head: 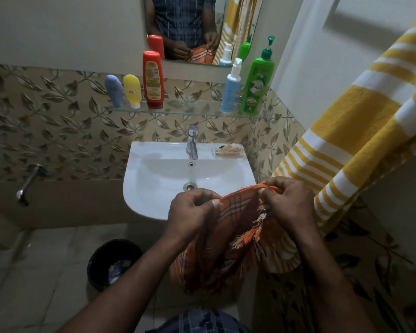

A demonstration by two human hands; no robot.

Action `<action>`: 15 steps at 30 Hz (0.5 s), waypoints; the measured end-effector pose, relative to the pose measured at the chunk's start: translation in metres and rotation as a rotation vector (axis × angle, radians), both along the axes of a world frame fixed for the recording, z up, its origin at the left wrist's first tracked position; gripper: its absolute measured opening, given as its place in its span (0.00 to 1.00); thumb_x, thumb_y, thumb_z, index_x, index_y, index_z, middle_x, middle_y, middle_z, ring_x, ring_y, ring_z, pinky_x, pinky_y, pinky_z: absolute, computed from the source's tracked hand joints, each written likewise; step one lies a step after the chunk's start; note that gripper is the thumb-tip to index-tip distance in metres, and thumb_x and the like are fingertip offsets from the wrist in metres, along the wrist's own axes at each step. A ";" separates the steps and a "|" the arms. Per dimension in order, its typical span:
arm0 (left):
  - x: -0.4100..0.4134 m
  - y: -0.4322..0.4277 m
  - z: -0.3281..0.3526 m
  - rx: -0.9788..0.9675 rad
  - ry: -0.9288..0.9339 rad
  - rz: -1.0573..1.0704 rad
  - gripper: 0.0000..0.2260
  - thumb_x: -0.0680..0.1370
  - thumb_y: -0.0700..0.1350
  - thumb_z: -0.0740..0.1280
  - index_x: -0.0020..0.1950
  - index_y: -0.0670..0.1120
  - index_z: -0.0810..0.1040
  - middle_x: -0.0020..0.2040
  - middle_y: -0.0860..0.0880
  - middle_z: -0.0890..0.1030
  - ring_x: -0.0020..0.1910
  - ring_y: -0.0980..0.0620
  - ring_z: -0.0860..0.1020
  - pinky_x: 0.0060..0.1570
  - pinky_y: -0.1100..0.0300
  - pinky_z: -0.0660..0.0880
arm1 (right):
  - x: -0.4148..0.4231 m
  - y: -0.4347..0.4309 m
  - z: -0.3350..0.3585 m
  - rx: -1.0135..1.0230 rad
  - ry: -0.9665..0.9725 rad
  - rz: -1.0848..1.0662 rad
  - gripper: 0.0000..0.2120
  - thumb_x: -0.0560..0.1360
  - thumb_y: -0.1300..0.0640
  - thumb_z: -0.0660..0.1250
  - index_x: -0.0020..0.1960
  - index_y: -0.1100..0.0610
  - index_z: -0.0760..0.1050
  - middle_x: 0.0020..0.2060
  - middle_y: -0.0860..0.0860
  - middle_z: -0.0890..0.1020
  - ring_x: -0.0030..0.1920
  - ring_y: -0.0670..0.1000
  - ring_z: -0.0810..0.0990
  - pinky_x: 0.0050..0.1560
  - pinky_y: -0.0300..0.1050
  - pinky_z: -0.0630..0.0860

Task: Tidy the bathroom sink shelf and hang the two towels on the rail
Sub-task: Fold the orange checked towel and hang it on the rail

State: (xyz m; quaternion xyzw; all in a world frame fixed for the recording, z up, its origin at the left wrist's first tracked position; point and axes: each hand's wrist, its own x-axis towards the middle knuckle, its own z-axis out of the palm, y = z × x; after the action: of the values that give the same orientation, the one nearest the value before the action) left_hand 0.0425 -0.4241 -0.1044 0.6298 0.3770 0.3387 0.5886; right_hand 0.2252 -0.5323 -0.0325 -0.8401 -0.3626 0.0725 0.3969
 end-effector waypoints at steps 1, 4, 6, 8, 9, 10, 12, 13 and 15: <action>0.001 0.000 0.000 0.001 0.008 0.014 0.04 0.72 0.46 0.75 0.44 0.52 0.89 0.41 0.51 0.88 0.45 0.50 0.87 0.56 0.43 0.83 | 0.000 0.002 -0.002 -0.019 -0.020 -0.008 0.04 0.73 0.58 0.76 0.43 0.49 0.86 0.33 0.39 0.84 0.33 0.38 0.82 0.34 0.35 0.78; 0.005 -0.001 0.000 0.061 0.069 0.072 0.03 0.74 0.45 0.75 0.43 0.52 0.88 0.39 0.54 0.88 0.44 0.54 0.86 0.52 0.50 0.84 | -0.004 0.004 -0.008 -0.106 -0.174 -0.004 0.15 0.73 0.57 0.76 0.58 0.46 0.87 0.46 0.48 0.89 0.46 0.50 0.86 0.49 0.42 0.80; 0.008 0.000 0.000 0.115 0.130 0.076 0.03 0.74 0.46 0.73 0.43 0.52 0.87 0.39 0.56 0.87 0.42 0.58 0.85 0.47 0.57 0.81 | -0.012 0.004 -0.010 -0.071 -0.183 0.128 0.20 0.72 0.58 0.78 0.63 0.44 0.85 0.53 0.48 0.89 0.52 0.47 0.85 0.54 0.38 0.77; 0.008 0.000 -0.002 0.165 0.176 0.021 0.05 0.76 0.43 0.73 0.44 0.52 0.87 0.41 0.56 0.87 0.42 0.62 0.84 0.45 0.62 0.77 | -0.024 0.005 -0.014 -0.063 -0.077 0.328 0.23 0.72 0.60 0.79 0.65 0.44 0.84 0.56 0.47 0.88 0.54 0.42 0.83 0.56 0.33 0.75; 0.008 0.000 -0.003 0.196 0.186 -0.030 0.05 0.76 0.43 0.72 0.45 0.52 0.86 0.42 0.56 0.87 0.44 0.62 0.83 0.46 0.62 0.77 | -0.029 0.007 -0.017 -0.094 -0.042 0.401 0.24 0.72 0.59 0.79 0.66 0.44 0.84 0.57 0.47 0.88 0.55 0.41 0.84 0.58 0.34 0.77; 0.007 -0.001 -0.004 0.234 0.193 -0.084 0.04 0.76 0.45 0.71 0.46 0.52 0.86 0.43 0.55 0.86 0.45 0.60 0.83 0.47 0.60 0.78 | -0.033 0.009 -0.021 -0.132 -0.033 0.444 0.23 0.72 0.58 0.79 0.66 0.44 0.83 0.57 0.47 0.88 0.56 0.42 0.84 0.59 0.38 0.78; 0.004 -0.003 -0.004 0.303 0.211 -0.157 0.06 0.74 0.48 0.68 0.46 0.53 0.85 0.45 0.55 0.85 0.47 0.59 0.83 0.49 0.57 0.78 | -0.033 0.014 -0.027 -0.192 -0.042 0.466 0.19 0.73 0.56 0.78 0.63 0.44 0.85 0.54 0.46 0.89 0.56 0.45 0.85 0.58 0.42 0.80; 0.002 -0.003 -0.004 0.320 0.222 -0.171 0.07 0.74 0.49 0.68 0.47 0.53 0.85 0.45 0.55 0.85 0.48 0.59 0.82 0.49 0.58 0.78 | -0.031 0.016 -0.029 -0.223 -0.042 0.465 0.16 0.73 0.56 0.78 0.60 0.45 0.86 0.52 0.47 0.89 0.54 0.46 0.85 0.55 0.42 0.79; -0.001 -0.002 -0.005 0.359 0.251 -0.195 0.08 0.74 0.50 0.69 0.49 0.54 0.86 0.46 0.56 0.85 0.48 0.60 0.82 0.50 0.58 0.79 | -0.027 0.016 -0.032 -0.291 -0.066 0.464 0.10 0.73 0.57 0.77 0.54 0.48 0.88 0.46 0.47 0.88 0.49 0.45 0.84 0.48 0.41 0.75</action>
State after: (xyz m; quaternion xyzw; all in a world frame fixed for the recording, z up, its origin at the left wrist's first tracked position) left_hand 0.0417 -0.4260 -0.1091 0.7949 0.3183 0.2609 0.4458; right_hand 0.1987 -0.5160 -0.0641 -0.7845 -0.5440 0.1853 0.2329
